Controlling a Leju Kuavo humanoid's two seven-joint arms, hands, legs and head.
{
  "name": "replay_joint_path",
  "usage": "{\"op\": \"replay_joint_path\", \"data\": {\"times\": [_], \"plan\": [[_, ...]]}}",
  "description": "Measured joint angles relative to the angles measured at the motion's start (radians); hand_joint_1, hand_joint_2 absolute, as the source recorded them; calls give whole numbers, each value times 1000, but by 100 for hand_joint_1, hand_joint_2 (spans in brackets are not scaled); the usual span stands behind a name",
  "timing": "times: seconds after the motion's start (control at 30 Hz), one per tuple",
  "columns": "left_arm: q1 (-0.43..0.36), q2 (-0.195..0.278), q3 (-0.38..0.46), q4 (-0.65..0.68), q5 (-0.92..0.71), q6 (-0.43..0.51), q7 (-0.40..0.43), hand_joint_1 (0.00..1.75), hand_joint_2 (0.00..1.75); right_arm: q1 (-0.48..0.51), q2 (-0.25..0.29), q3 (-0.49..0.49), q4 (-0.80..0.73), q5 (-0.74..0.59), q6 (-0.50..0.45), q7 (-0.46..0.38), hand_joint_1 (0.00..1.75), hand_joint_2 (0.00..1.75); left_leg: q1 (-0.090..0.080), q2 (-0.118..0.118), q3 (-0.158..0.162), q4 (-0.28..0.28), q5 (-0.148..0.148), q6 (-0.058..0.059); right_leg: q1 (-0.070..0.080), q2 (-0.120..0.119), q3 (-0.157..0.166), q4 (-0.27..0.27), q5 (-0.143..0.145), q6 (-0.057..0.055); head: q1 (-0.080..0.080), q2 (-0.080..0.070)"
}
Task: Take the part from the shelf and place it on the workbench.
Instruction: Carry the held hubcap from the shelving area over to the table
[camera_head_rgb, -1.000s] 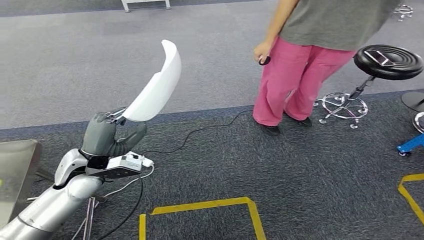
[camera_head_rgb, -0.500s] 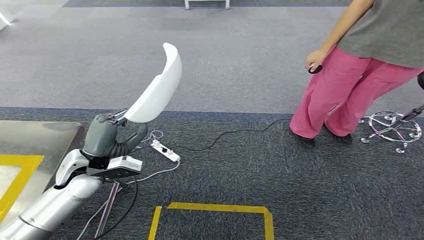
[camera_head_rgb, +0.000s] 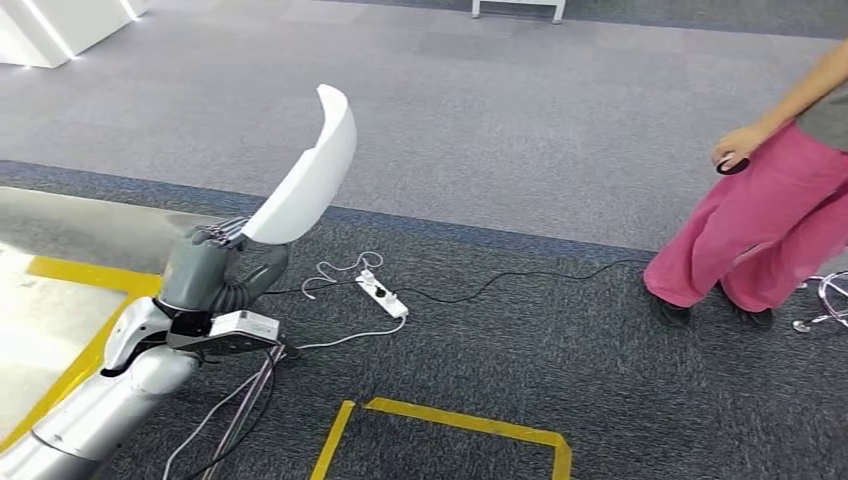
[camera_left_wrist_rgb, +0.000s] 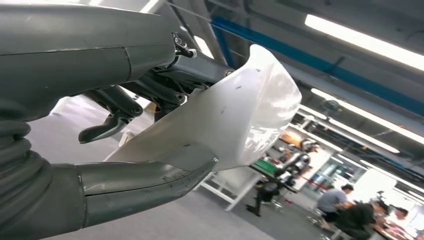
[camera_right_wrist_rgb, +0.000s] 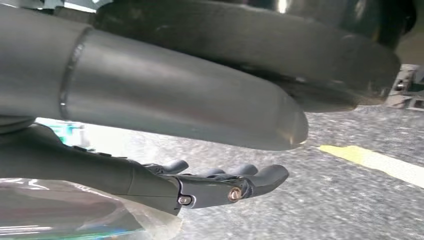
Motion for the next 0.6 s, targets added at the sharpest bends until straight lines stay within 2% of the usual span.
{"op": "replay_joint_path", "data": {"times": [0.03,0.1,0.13,0.17,0.2,0.23,0.27,0.3,0.33,0.37,0.4,0.43,0.47,0.5,0.53,0.6], "plan": [[-1,0,0,0,0,0,0,175,175,-1,0,0,0,0,0,0,0,0,2,-10,1,-3,1,6,-2,23,-11,24,-17,4,3,0],[-4,-2,0,0,0,0,0,175,175,0,0,0,0,0,0,-1,0,0,4,-30,3,-5,2,16,-3,82,-68,142,-76,6,8,0],[-4,-3,0,1,0,0,0,175,175,1,0,0,0,0,0,-1,0,0,3,-42,2,-5,1,19,-3,96,-107,217,-104,5,8,0],[-4,-4,-1,2,0,0,0,175,175,2,0,0,0,0,0,-1,0,0,2,-55,2,-4,1,20,-3,102,-142,275,-119,4,8,0],[-4,-5,-2,2,0,0,0,175,175,4,0,0,0,0,0,0,0,0,1,-69,3,-4,1,20,-3,104,-162,298,-113,3,8,0],[-3,-5,-2,3,0,-1,0,175,175,4,0,0,0,0,0,0,0,0,0,-84,3,-3,0,20,-3,107,-164,282,-87,0,8,0],[-3,-6,-3,4,0,-1,0,175,175,4,0,0,0,0,0,0,0,0,0,-99,4,-2,0,20,-3,113,-145,225,-45,-3,8,0],[-4,-6,-3,4,0,-1,0,175,175,4,0,0,0,0,0,1,0,0,1,-112,5,-1,-1,19,-4,130,-118,151,-2,-6,9,0],[-5,-7,-3,4,0,-1,0,175,175,4,0,0,0,1,0,0,0,0,0,-125,4,1,-2,16,-7,153,-91,84,26,-8,8,0],[-5,-7,-3,4,-1,-1,0,175,175,4,0,0,0,1,0,0,0,0,1,-137,2,3,-1,11,-9,172,-67,36,42,-10,8,0],[-6,-7,-4,5,-3,-1,0,175,175,3,0,0,0,1,0,1,0,0,3,-148,-2,4,0,5,-9,183,-55,16,43,-10,7,0],[-6,-7,-4,5,-5,-1,0,175,175,3,0,1,0,1,0,1,0,0,5,-160,-5,4,2,-2,-8,182,-49,11,40,-12,7,0],[-5,-8,-4,5,-7,-1,0,175,175,2,0,2,0,1,0,2,0,0,8,-170,-6,2,5,-8,-7,171,-45,9,41,-15,7,0],[-5,-7,-5,5,-9,-2,1,175,175,2,0,3,0,1,-1,2,0,0,8,-162,-9,6,2,-13,-7,159,-41,5,43,-20,7,0],[-6,-7,-5,6,-11,-2,2,175,175,2,0,4,0,1,-1,3,0,0,7,-140,-16,21,-8,-18,-7,146,-37,0,45,-27,5,0],[-11,-8,-7,7,-13,-2,4,175,175,3,0,5,0,1,-1,3,0,0,6,-74,-57,112,-58,-26,-6,119,-30,-6,46,-38,1,0]]}}
